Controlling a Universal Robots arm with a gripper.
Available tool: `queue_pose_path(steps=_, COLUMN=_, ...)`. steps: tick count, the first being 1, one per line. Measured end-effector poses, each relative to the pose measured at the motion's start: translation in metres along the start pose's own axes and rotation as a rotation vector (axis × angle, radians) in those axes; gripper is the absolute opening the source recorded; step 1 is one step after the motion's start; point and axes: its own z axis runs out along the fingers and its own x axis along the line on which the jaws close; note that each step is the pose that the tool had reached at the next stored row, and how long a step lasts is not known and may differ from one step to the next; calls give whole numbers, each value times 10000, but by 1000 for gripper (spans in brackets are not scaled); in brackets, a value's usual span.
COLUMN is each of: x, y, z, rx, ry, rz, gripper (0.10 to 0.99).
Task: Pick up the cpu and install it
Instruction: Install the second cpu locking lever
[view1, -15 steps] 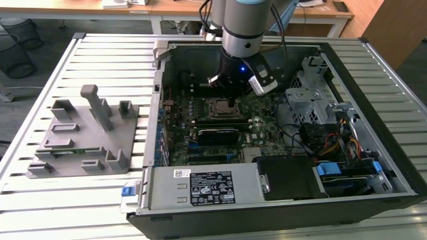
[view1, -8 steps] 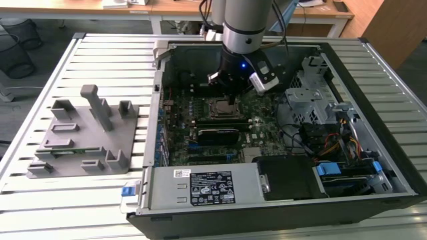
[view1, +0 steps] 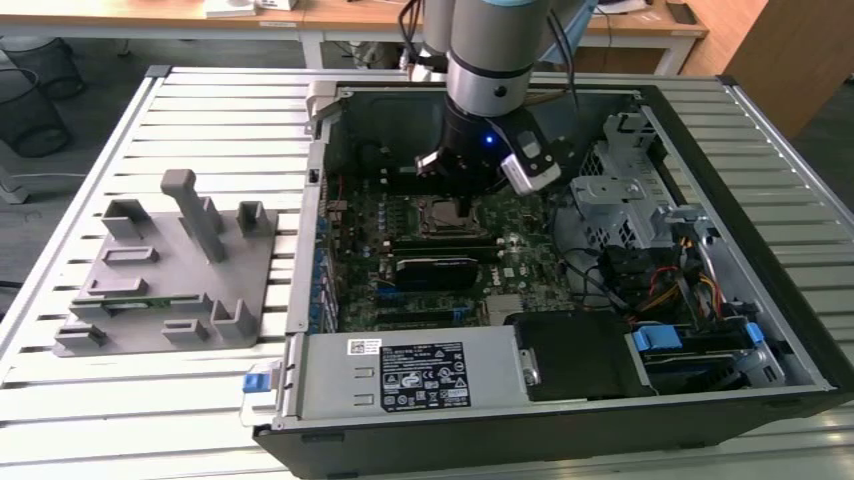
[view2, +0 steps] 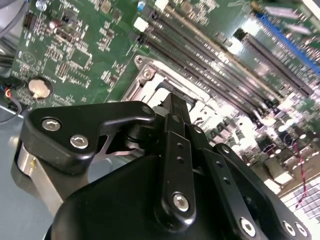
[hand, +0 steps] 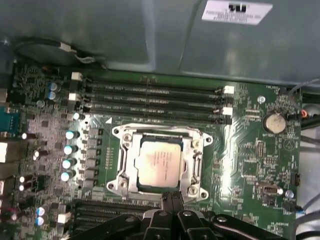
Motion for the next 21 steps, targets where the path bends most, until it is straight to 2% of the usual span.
queue_pose_path(steps=4, x=7, y=-51, z=4, rx=0, ry=0, rz=-8, gripper=106)
queue_pose_path(steps=7, x=22, y=-62, z=7, rx=-6, ry=5, rz=-102, gripper=106)
queue_pose_path(steps=11, x=30, y=-93, z=10, rx=-83, ry=2, rz=-147, gripper=106)
queue_pose_path(steps=15, x=51, y=-117, z=17, rx=-107, ry=0, rz=-149, gripper=106)
queue_pose_path(steps=21, x=150, y=-126, z=22, rx=-126, ry=-2, rz=-153, gripper=106)
